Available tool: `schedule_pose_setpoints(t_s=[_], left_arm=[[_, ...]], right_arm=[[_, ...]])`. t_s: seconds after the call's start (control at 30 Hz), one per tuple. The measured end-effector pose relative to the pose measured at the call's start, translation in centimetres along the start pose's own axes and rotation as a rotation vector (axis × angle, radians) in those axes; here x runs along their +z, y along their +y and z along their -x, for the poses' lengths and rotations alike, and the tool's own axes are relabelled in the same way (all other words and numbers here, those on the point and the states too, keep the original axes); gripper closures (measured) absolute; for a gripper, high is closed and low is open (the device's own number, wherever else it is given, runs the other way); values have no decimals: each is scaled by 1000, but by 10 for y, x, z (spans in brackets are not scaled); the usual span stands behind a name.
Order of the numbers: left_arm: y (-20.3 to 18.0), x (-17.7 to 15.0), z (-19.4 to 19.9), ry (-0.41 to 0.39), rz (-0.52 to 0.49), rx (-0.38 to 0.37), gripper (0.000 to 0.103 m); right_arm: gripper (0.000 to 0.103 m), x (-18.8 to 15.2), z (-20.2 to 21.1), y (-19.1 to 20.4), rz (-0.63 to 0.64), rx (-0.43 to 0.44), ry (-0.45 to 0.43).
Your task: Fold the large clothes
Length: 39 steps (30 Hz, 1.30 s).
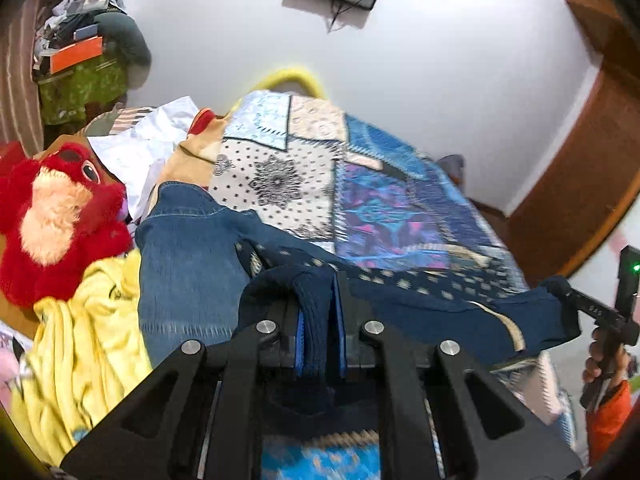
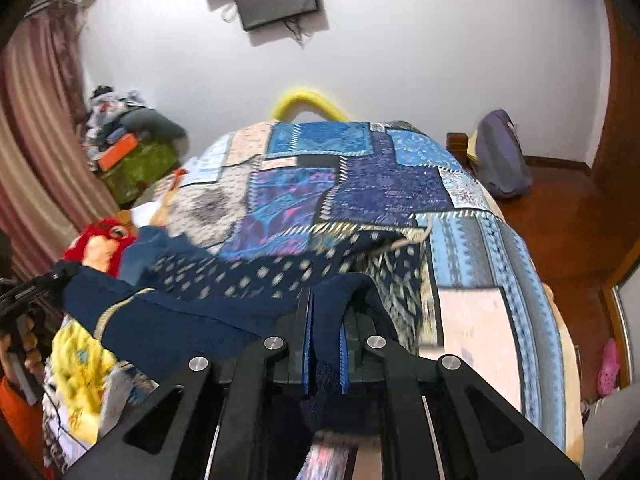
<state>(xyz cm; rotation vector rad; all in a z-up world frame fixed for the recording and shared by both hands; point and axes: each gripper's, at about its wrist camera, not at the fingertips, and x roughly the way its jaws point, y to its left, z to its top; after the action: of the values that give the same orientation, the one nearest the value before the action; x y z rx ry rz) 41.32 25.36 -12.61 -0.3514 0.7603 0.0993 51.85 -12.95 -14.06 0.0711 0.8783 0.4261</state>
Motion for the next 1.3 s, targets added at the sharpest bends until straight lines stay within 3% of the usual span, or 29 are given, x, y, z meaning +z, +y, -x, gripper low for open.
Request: schedule_pose_setpoints(t_s=[0.13,0.27,0.43,0.57,0.6,0.67,0.7,0.83,1.0,1.17,1.3], left_arm=[[11,0,-56,73,12,59,91],[26,-12,-103,141,31,93,91],[32,-25,-126,160,37,104,89],[25,-24,-131,176,-20,145,88],[24,-22,-132,190,-33,155,88],[21,-19,-131,217,-60,162,86],[19,-17,-127,222,-72,165,86],[11,-7,-98,204,-83,152,79],[-5,0,-45,111,-157,184,53],[-26,-15,-21,119,-238,159,50],[-45,-41,-28,165,-302,140,48]], right_arm=[[96,11,-61,-10,4,-61,62],[95,7,-110,-33,-28,-49,137],[95,3,-115,-49,-15,21,139],[95,6,-99,-58,-10,39,145],[95,7,-93,-60,1,-19,126],[95,10,-78,-70,35,-231,75],[95,11,-69,-81,24,-268,68],[95,5,-36,-107,-42,-189,83],[95,-12,3,-83,40,-140,55],[95,-29,15,-40,86,-40,45],[95,-42,4,-7,111,36,63]])
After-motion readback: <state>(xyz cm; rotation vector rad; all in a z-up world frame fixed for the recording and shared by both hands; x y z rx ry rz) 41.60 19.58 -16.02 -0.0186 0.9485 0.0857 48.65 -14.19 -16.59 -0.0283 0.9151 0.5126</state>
